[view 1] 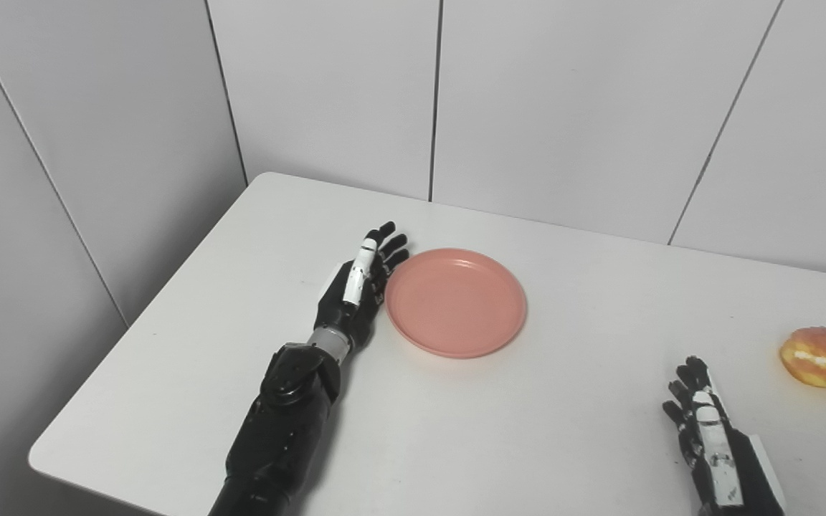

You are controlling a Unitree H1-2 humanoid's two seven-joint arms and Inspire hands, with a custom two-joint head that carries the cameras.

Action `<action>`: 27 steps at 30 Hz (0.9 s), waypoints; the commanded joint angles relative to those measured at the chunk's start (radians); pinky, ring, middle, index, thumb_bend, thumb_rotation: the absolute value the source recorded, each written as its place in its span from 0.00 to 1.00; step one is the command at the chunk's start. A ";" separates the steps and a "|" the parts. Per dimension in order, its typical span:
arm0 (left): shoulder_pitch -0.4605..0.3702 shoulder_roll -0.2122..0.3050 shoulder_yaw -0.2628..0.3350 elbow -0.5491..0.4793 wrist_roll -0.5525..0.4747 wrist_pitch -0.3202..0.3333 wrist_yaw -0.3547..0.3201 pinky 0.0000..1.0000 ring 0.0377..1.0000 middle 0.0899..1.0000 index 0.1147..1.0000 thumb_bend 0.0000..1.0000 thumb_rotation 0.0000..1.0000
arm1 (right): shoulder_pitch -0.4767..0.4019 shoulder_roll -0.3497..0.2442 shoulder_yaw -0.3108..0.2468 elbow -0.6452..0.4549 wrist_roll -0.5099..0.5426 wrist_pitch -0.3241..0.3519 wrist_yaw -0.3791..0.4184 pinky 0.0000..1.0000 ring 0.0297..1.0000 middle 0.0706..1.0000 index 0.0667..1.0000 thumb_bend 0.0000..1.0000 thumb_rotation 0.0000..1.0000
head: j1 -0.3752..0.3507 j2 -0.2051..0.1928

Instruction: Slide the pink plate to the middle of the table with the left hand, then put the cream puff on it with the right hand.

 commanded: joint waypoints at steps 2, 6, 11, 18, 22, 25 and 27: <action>0.038 -0.010 -0.008 0.008 0.004 0.071 -0.011 0.93 0.93 0.93 0.92 0.40 1.00 | -0.026 0.002 -0.002 -0.023 0.012 -0.010 0.003 1.00 1.00 1.00 1.00 0.15 1.00 | -0.006 0.002; 0.052 -0.028 -0.032 -0.045 0.016 0.097 -0.012 0.93 0.93 0.92 0.91 0.40 1.00 | -0.026 0.007 0.001 -0.027 0.000 -0.007 -0.007 1.00 1.00 1.00 1.00 0.16 1.00 | -0.020 0.007; 0.074 -0.042 -0.061 -0.124 0.023 0.145 -0.016 0.93 0.93 0.92 0.90 0.39 1.00 | -0.027 0.016 0.002 -0.033 0.003 0.007 -0.011 1.00 1.00 1.00 1.00 0.17 1.00 | -0.044 0.016; 0.099 -0.057 -0.088 -0.191 0.030 0.191 -0.017 0.93 0.93 0.92 0.90 0.40 1.00 | -0.028 0.028 0.008 -0.041 -0.009 0.028 -0.025 1.00 1.00 1.00 1.00 0.19 1.00 | -0.072 0.024; 0.116 -0.064 -0.112 -0.234 0.033 0.225 -0.031 0.94 0.94 0.93 0.91 0.39 1.00 | -0.027 0.037 0.012 -0.049 -0.016 0.038 -0.035 1.00 1.00 1.00 1.00 0.20 1.00 | -0.100 0.033; 0.127 -0.068 -0.127 -0.259 0.036 0.244 -0.034 0.94 0.94 0.93 0.91 0.39 1.00 | -0.026 0.041 0.016 -0.054 -0.025 0.044 -0.039 1.00 1.00 1.00 1.00 0.20 1.00 | -0.115 0.036; 0.135 -0.070 -0.138 -0.273 0.038 0.252 -0.037 0.94 0.93 0.93 0.90 0.40 1.00 | -0.026 0.044 0.020 -0.058 -0.033 0.050 -0.043 1.00 0.99 1.00 1.00 0.21 1.00 | -0.125 0.039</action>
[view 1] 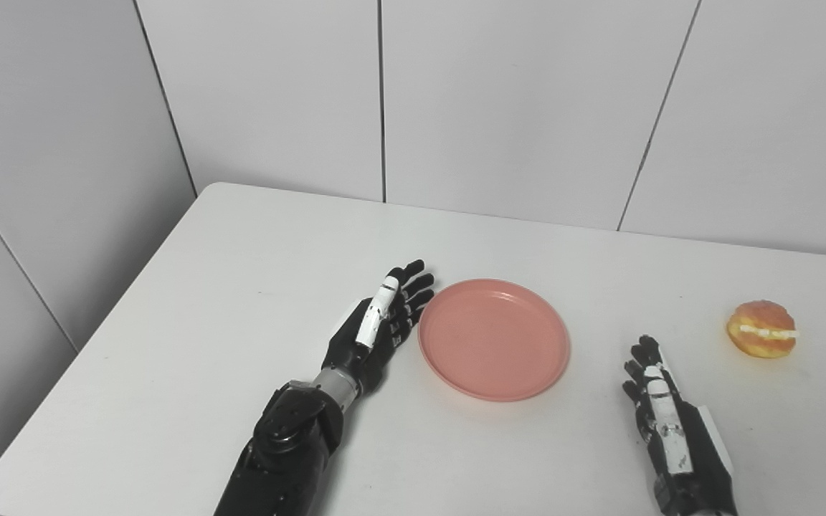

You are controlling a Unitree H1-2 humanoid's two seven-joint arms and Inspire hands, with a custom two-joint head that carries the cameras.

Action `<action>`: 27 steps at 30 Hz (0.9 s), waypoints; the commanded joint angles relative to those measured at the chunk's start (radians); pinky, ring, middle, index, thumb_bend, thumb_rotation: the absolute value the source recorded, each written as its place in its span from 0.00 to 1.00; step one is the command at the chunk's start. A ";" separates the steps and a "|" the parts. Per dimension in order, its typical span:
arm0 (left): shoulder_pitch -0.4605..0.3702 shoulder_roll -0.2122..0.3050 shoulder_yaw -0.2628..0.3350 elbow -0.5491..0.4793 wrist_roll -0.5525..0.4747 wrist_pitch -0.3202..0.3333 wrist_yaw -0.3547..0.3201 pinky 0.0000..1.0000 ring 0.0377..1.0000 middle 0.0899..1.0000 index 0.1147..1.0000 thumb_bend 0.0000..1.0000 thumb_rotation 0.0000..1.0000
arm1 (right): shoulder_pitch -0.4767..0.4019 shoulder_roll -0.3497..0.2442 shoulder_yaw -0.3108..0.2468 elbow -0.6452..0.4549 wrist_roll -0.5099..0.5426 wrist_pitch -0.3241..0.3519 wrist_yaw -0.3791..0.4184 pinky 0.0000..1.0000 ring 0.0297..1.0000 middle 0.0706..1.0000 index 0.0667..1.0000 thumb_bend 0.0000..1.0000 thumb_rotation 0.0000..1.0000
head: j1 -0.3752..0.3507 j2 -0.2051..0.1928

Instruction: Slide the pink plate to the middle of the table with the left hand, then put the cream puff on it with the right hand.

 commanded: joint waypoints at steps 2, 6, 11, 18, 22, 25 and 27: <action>0.020 -0.009 -0.030 -0.021 0.013 0.056 -0.020 0.94 0.93 0.93 0.90 0.40 1.00 | -0.019 0.010 0.008 -0.035 -0.008 0.008 -0.006 1.00 0.99 1.00 1.00 0.21 1.00 | -0.009 0.002; 0.030 -0.004 -0.051 -0.040 0.015 0.063 -0.035 0.94 0.93 0.93 0.91 0.40 1.00 | -0.020 0.016 0.017 -0.034 -0.032 0.010 -0.018 1.00 0.98 1.00 1.00 0.23 1.00 | -0.034 0.009; 0.040 -0.007 -0.067 -0.062 0.015 0.079 -0.037 0.94 0.93 0.93 0.91 0.40 1.00 | -0.021 0.021 0.026 -0.032 -0.055 0.005 -0.030 0.99 0.98 0.99 0.99 0.23 1.00 | -0.049 0.013; 0.059 -0.004 -0.076 -0.098 0.006 0.101 -0.048 0.95 0.94 0.93 0.91 0.40 1.00 | -0.022 0.028 0.034 -0.035 -0.062 0.009 -0.038 0.98 0.97 0.99 0.99 0.24 1.00 | -0.079 0.019; 0.065 -0.005 -0.074 -0.105 0.000 0.110 -0.055 0.95 0.94 0.94 0.91 0.40 1.00 | -0.022 0.031 0.035 -0.036 -0.069 0.014 -0.043 0.98 0.97 0.98 0.99 0.24 1.00 | -0.090 0.020; 0.068 -0.003 -0.073 -0.105 -0.005 0.111 -0.063 0.96 0.95 0.94 0.92 0.40 1.00 | -0.023 0.035 0.035 -0.034 -0.074 0.013 -0.045 0.98 0.97 0.98 0.99 0.23 1.00 | -0.098 0.022; 0.071 -0.002 -0.073 -0.107 -0.006 0.112 -0.063 0.96 0.95 0.94 0.93 0.40 1.00 | -0.023 0.035 0.035 -0.034 -0.080 0.014 -0.049 0.98 0.97 0.98 0.99 0.24 1.00 | -0.106 0.023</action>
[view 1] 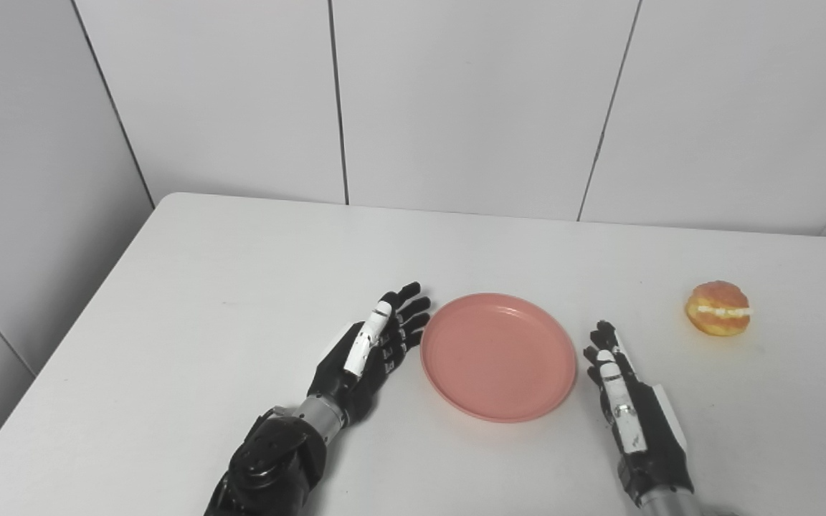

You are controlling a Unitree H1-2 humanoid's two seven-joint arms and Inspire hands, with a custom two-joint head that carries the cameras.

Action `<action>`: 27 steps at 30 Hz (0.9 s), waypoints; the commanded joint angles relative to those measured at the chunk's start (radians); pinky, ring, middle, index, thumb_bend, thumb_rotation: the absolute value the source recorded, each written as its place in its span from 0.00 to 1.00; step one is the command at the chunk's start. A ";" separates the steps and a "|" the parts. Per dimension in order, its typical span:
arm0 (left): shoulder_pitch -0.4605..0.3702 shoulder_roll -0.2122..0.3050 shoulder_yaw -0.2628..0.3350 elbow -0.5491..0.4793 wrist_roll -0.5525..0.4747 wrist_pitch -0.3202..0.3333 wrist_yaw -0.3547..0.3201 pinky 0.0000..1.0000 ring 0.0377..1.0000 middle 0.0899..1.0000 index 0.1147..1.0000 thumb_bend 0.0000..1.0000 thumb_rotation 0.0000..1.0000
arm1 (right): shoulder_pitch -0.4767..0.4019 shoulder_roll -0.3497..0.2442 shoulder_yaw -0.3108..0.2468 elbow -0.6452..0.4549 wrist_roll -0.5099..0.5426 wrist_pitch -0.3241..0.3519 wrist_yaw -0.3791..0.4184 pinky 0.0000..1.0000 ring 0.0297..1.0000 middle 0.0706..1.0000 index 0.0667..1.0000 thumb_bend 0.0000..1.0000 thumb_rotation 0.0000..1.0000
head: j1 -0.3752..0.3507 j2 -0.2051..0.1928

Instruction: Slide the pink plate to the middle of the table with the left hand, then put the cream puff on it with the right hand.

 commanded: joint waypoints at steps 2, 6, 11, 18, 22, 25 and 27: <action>0.020 0.000 -0.010 -0.011 -0.002 0.044 -0.019 0.96 0.95 0.94 0.93 0.40 1.00 | -0.022 0.010 0.006 -0.029 -0.007 0.006 -0.003 0.98 0.97 0.98 0.98 0.24 1.00 | -0.007 0.001; 0.029 0.002 -0.002 -0.008 0.001 0.037 -0.015 0.96 0.95 0.94 0.92 0.40 1.00 | -0.027 0.003 0.002 -0.033 -0.003 -0.002 0.002 0.99 0.97 0.99 0.99 0.24 1.00 | -0.033 0.001; 0.050 0.004 0.007 -0.009 0.006 0.024 -0.010 0.97 0.95 0.94 0.93 0.41 1.00 | -0.036 -0.011 -0.001 -0.031 -0.011 -0.038 0.005 0.95 0.96 0.99 1.00 0.23 1.00 | -0.072 -0.006; 0.081 0.008 0.034 -0.001 0.004 -0.008 -0.014 0.97 0.96 0.96 0.94 0.43 1.00 | -0.061 -0.041 -0.007 -0.061 -0.081 -0.012 -0.010 0.97 0.96 0.97 0.98 0.29 1.00 | -0.130 -0.018; 0.093 0.002 0.058 0.029 0.008 -0.054 -0.011 0.97 0.96 0.96 0.94 0.41 1.00 | -0.093 -0.063 -0.025 -0.084 -0.093 0.007 -0.010 1.00 0.97 0.98 0.98 0.32 1.00 | -0.166 -0.032; 0.099 -0.001 0.068 0.050 0.017 -0.094 -0.009 0.98 0.97 0.97 0.95 0.40 1.00 | -0.119 -0.086 -0.034 -0.102 -0.121 0.023 -0.012 1.00 0.97 0.98 0.99 0.34 1.00 | -0.177 -0.038; 0.102 -0.003 0.070 0.057 0.027 -0.119 -0.004 0.98 0.97 0.97 0.95 0.40 1.00 | -0.135 -0.097 -0.043 -0.110 -0.126 0.033 -0.013 1.00 0.97 0.98 0.98 0.38 1.00 | -0.186 -0.042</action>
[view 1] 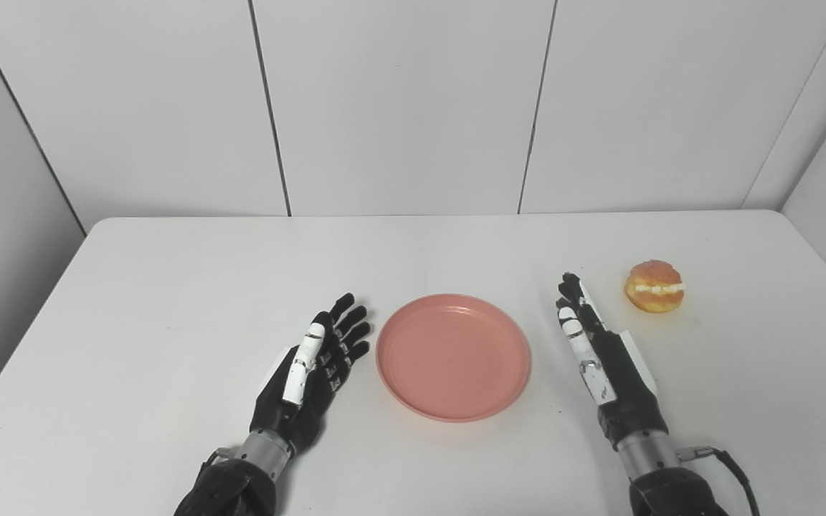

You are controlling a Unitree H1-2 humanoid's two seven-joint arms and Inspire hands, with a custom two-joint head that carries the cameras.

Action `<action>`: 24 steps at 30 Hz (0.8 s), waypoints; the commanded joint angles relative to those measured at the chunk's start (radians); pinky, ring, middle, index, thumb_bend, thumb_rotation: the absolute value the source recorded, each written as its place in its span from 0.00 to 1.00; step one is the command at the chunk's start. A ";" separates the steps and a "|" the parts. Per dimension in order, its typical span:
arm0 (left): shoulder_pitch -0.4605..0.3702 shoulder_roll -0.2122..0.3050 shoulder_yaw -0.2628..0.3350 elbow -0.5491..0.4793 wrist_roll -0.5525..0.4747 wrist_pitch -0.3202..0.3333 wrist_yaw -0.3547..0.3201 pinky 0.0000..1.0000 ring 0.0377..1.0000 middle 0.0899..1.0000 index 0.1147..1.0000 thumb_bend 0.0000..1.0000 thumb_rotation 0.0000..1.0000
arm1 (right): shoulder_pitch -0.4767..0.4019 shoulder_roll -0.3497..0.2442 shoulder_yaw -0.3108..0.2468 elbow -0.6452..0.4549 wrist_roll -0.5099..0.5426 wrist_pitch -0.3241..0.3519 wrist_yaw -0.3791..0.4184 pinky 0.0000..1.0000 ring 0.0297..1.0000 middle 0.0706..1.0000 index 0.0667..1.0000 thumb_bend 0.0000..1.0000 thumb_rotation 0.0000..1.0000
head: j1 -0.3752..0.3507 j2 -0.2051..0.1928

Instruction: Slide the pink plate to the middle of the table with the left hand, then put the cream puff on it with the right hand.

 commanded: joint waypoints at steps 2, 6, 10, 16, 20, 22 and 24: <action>0.046 0.004 0.009 0.042 0.031 -0.019 0.020 0.99 0.97 0.97 0.95 0.41 1.00 | -0.059 -0.023 -0.016 -0.060 -0.029 0.044 -0.006 1.00 0.98 0.98 0.98 0.40 1.00 | -0.023 -0.010; 0.054 0.006 0.016 0.060 0.035 -0.063 0.017 1.00 0.98 0.98 0.96 0.42 1.00 | -0.106 -0.066 -0.027 -0.085 -0.057 0.071 0.004 1.00 0.98 0.98 0.98 0.42 1.00 | -0.047 -0.017; 0.063 0.005 0.021 0.077 0.054 -0.121 0.022 1.00 0.98 0.98 0.96 0.41 1.00 | -0.152 -0.128 -0.030 -0.094 -0.098 0.051 0.014 0.93 0.97 0.98 0.99 0.44 1.00 | -0.068 -0.026; 0.077 0.005 0.026 0.101 0.073 -0.171 0.021 1.00 0.98 0.97 0.95 0.43 1.00 | -0.207 -0.225 0.000 -0.098 -0.243 0.042 0.013 0.87 0.94 0.96 0.97 0.43 1.00 | -0.110 -0.046; 0.089 0.004 0.028 0.096 0.075 -0.176 0.022 1.00 0.97 0.96 0.95 0.41 1.00 | -0.241 -0.269 0.003 -0.095 -0.298 0.050 0.025 0.85 0.93 0.97 0.97 0.48 0.94 | -0.125 -0.054; 0.094 0.003 0.029 0.094 0.077 -0.174 0.025 1.00 0.97 0.97 0.95 0.40 1.00 | -0.264 -0.304 0.011 -0.093 -0.348 0.063 0.041 0.85 0.93 0.97 0.97 0.51 0.94 | -0.127 -0.056; 0.100 0.007 0.026 0.088 0.083 -0.171 0.024 1.00 0.97 0.97 0.95 0.40 1.00 | -0.291 -0.349 0.022 -0.085 -0.415 0.072 0.061 0.86 0.94 0.98 0.97 0.52 0.90 | -0.136 -0.060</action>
